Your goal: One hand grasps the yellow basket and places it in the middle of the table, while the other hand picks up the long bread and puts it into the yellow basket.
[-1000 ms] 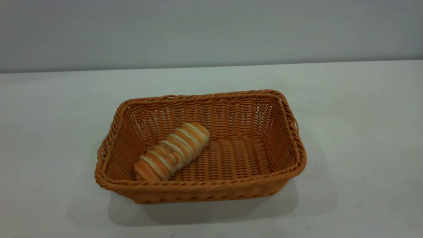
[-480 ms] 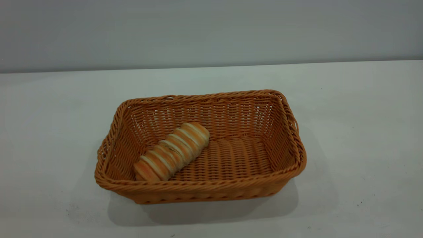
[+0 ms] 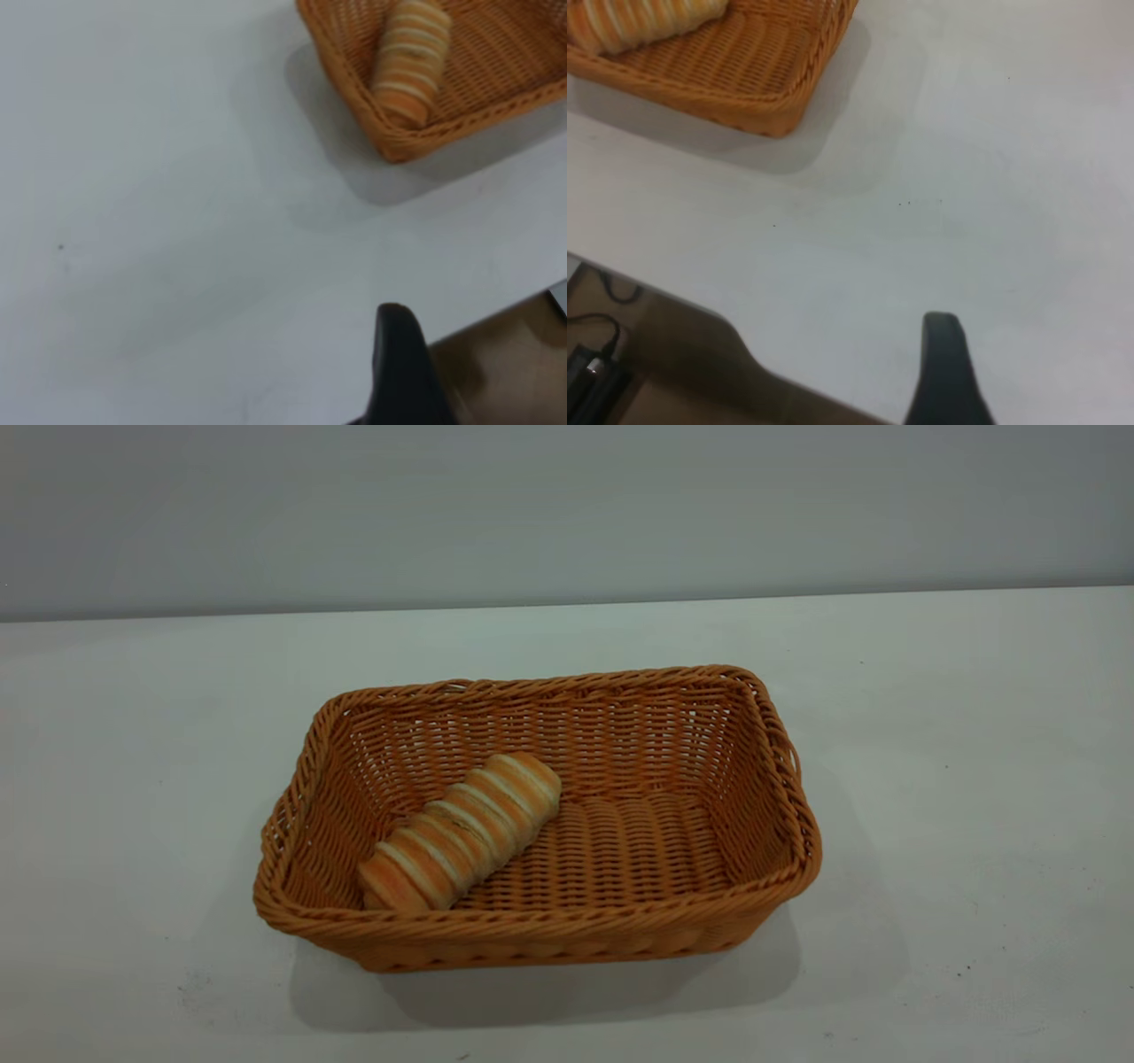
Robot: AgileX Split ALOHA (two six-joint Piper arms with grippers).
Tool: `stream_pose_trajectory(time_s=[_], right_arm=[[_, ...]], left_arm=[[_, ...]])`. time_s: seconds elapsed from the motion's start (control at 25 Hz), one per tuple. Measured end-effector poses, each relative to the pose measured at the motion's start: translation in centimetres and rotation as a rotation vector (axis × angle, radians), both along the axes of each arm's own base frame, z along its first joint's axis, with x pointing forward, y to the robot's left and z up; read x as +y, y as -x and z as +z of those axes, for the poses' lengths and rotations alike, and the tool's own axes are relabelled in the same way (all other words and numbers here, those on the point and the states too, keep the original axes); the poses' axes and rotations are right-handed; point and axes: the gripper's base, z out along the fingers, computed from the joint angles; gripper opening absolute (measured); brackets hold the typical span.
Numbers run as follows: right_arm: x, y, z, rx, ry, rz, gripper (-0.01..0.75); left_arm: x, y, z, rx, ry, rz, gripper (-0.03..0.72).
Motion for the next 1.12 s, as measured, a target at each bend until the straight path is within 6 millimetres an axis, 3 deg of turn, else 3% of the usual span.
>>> stream_pose_trajectory(time_s=[0.2,1.12], right_arm=[[0.0,0.0,0.0,0.0,0.0,0.0,0.514],[0.01,0.01,0.0,0.001,-0.001,0.001,0.514]], left_arm=[[-0.19,0.31,-0.8,0.024,-0.02,-0.045,0.513],[-0.3,0.4,-0.82,0.022,-0.028,-0.07,0.513]])
